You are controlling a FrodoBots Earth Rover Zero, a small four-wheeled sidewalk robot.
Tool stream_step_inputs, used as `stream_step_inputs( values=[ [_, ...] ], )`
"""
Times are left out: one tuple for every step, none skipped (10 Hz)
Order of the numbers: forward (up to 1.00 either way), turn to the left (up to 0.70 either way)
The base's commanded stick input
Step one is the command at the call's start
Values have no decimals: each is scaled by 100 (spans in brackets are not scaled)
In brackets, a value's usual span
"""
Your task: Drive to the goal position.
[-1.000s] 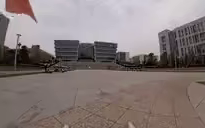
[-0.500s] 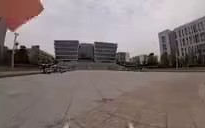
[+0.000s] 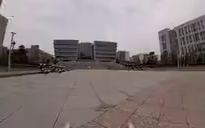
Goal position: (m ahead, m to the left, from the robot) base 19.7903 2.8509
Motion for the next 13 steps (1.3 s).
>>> stream_step_inputs(
  values=[
    [85, 0],
    [85, 0],
    [85, 0],
    [85, 0],
    [85, 0],
    [85, 0],
    [85, 0],
    [85, 0],
    [85, 0],
    [85, 0],
    [85, 0],
    [85, 0],
    [85, 0]
  ],
)
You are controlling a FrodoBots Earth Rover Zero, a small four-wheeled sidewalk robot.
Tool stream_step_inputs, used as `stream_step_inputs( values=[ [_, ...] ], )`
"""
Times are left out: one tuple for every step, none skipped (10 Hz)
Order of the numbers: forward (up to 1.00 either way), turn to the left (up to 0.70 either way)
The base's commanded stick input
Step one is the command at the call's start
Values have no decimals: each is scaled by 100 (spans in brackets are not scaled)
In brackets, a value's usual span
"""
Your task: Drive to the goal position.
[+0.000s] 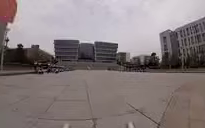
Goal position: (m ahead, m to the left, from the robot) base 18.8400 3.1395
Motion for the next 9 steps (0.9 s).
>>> stream_step_inputs(
  values=[
    [85, 0],
    [85, 0],
    [85, 0],
    [85, 0],
    [85, 0],
    [85, 0],
    [85, 0],
    [85, 0],
    [85, 0]
  ],
)
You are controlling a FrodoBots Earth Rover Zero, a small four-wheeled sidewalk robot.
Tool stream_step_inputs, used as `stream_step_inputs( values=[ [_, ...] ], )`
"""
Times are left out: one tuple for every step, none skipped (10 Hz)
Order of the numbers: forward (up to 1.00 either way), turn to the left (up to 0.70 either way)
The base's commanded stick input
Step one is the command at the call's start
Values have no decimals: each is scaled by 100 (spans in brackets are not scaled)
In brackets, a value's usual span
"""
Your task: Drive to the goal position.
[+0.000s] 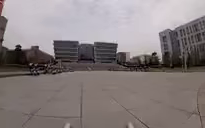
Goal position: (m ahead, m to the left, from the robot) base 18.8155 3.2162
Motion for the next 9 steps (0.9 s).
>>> stream_step_inputs(
  values=[
    [85, 0],
    [85, 0],
    [85, 0],
    [85, 0],
    [85, 0],
    [85, 0],
    [85, 0],
    [85, 0],
    [85, 0]
  ],
)
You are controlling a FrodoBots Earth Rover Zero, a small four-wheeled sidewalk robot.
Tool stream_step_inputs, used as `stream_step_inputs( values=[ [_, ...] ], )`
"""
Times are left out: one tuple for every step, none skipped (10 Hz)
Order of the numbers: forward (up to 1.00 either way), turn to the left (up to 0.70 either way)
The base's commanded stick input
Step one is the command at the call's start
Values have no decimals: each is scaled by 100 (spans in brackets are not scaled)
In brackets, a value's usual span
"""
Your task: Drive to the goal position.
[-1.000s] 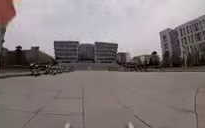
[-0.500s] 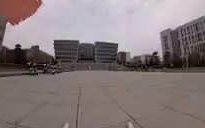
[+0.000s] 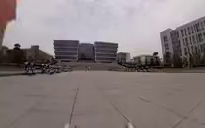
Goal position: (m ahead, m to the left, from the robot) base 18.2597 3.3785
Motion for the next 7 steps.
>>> stream_step_inputs(
  values=[
    [85, 0],
    [85, 0],
    [85, 0],
    [85, 0],
    [85, 0],
    [85, 0],
    [85, 0]
  ],
)
